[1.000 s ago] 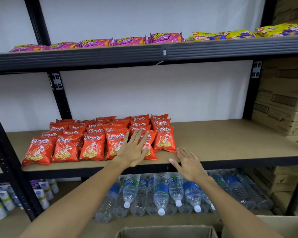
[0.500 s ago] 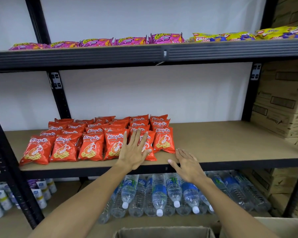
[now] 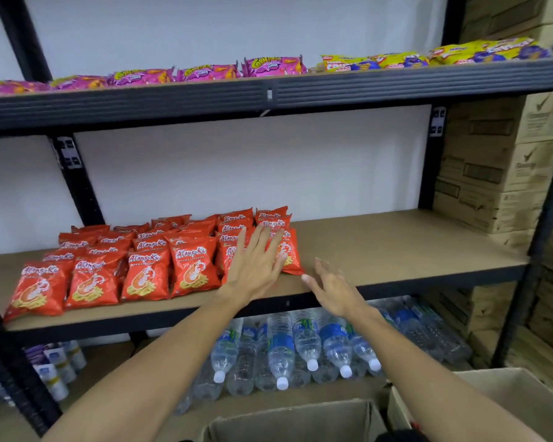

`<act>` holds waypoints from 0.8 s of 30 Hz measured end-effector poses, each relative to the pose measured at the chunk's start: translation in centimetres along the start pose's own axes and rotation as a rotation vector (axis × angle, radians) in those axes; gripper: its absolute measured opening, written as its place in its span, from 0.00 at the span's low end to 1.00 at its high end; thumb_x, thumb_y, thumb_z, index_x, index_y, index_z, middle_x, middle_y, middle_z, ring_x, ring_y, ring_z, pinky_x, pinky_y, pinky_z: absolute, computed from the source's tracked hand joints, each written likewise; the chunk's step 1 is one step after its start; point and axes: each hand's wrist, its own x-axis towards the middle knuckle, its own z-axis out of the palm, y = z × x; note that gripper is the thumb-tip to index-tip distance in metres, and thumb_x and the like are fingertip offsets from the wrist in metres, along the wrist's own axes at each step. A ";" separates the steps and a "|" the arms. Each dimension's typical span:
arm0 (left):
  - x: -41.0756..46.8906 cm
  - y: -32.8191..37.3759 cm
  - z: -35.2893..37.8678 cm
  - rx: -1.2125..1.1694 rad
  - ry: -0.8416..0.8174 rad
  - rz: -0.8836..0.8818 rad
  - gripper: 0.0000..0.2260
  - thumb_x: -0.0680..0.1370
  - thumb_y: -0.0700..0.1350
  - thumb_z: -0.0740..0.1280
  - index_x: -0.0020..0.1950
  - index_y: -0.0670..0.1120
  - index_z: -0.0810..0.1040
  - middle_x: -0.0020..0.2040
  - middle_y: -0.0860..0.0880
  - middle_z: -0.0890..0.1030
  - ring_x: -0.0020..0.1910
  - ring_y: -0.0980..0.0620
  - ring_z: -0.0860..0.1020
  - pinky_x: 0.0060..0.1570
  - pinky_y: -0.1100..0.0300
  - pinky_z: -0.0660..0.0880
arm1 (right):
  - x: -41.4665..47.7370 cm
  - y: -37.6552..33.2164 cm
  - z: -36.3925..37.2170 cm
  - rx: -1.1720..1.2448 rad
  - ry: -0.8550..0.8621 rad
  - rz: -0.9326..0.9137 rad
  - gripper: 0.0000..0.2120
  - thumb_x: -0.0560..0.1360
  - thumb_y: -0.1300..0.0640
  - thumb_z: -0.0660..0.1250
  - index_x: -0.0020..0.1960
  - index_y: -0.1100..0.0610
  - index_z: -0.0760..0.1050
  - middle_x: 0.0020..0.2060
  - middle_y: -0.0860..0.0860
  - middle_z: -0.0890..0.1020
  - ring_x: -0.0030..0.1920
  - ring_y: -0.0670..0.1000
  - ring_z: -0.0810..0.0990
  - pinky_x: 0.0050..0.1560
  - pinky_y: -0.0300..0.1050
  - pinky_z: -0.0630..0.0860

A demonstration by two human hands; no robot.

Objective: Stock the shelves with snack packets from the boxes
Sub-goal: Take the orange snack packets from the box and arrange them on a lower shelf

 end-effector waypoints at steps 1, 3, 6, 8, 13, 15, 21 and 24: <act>0.8 1.0 -0.3 -0.018 0.003 0.028 0.26 0.84 0.58 0.48 0.79 0.48 0.62 0.75 0.43 0.68 0.77 0.44 0.62 0.75 0.42 0.50 | -0.2 0.6 -0.5 0.023 0.011 0.020 0.35 0.83 0.37 0.48 0.81 0.59 0.50 0.80 0.55 0.56 0.80 0.53 0.52 0.78 0.51 0.48; 2.2 3.3 -0.5 -0.051 -0.002 0.084 0.26 0.84 0.57 0.47 0.78 0.47 0.62 0.75 0.43 0.69 0.76 0.45 0.63 0.75 0.43 0.53 | -0.9 2.3 -1.4 0.065 0.031 0.054 0.35 0.83 0.38 0.49 0.81 0.59 0.50 0.80 0.55 0.56 0.80 0.53 0.52 0.78 0.50 0.47; 3.8 7.6 -0.2 -0.112 -0.003 0.184 0.26 0.84 0.57 0.47 0.77 0.47 0.64 0.73 0.44 0.70 0.75 0.45 0.65 0.73 0.44 0.58 | -2.6 5.5 -3.0 0.107 0.105 0.094 0.33 0.84 0.39 0.50 0.81 0.58 0.52 0.79 0.55 0.58 0.80 0.53 0.54 0.78 0.50 0.49; 4.5 11.0 0.2 -0.153 0.006 0.281 0.25 0.84 0.56 0.47 0.75 0.46 0.68 0.70 0.44 0.73 0.72 0.45 0.68 0.69 0.46 0.63 | -4.2 8.2 -3.9 0.119 0.168 0.120 0.32 0.84 0.40 0.52 0.80 0.58 0.55 0.79 0.55 0.61 0.79 0.53 0.56 0.78 0.50 0.52; 5.5 20.5 2.5 -0.306 0.014 0.441 0.21 0.83 0.55 0.50 0.62 0.46 0.76 0.57 0.47 0.79 0.55 0.45 0.78 0.51 0.49 0.74 | -10.4 15.9 -4.9 0.171 0.255 0.278 0.31 0.83 0.40 0.54 0.80 0.57 0.58 0.78 0.52 0.62 0.79 0.50 0.57 0.76 0.44 0.54; 5.2 24.2 4.0 -0.348 -0.016 0.478 0.21 0.83 0.55 0.49 0.64 0.48 0.76 0.57 0.49 0.80 0.55 0.46 0.78 0.51 0.50 0.73 | -13.1 18.8 -4.8 0.195 0.244 0.337 0.33 0.82 0.39 0.53 0.80 0.56 0.58 0.78 0.51 0.62 0.79 0.49 0.57 0.76 0.43 0.54; 3.8 33.1 8.4 -0.426 0.030 0.624 0.17 0.83 0.52 0.53 0.59 0.46 0.79 0.56 0.47 0.80 0.56 0.46 0.77 0.51 0.49 0.72 | -20.8 26.4 -2.4 0.216 0.201 0.500 0.32 0.82 0.40 0.55 0.79 0.57 0.59 0.78 0.51 0.62 0.79 0.48 0.57 0.72 0.32 0.52; 2.4 36.2 10.5 -0.478 -0.012 0.639 0.17 0.83 0.52 0.53 0.58 0.46 0.78 0.55 0.47 0.79 0.55 0.46 0.77 0.49 0.48 0.73 | -23.2 28.9 -0.3 0.183 0.174 0.535 0.29 0.84 0.44 0.55 0.80 0.59 0.58 0.78 0.52 0.63 0.79 0.49 0.57 0.76 0.39 0.51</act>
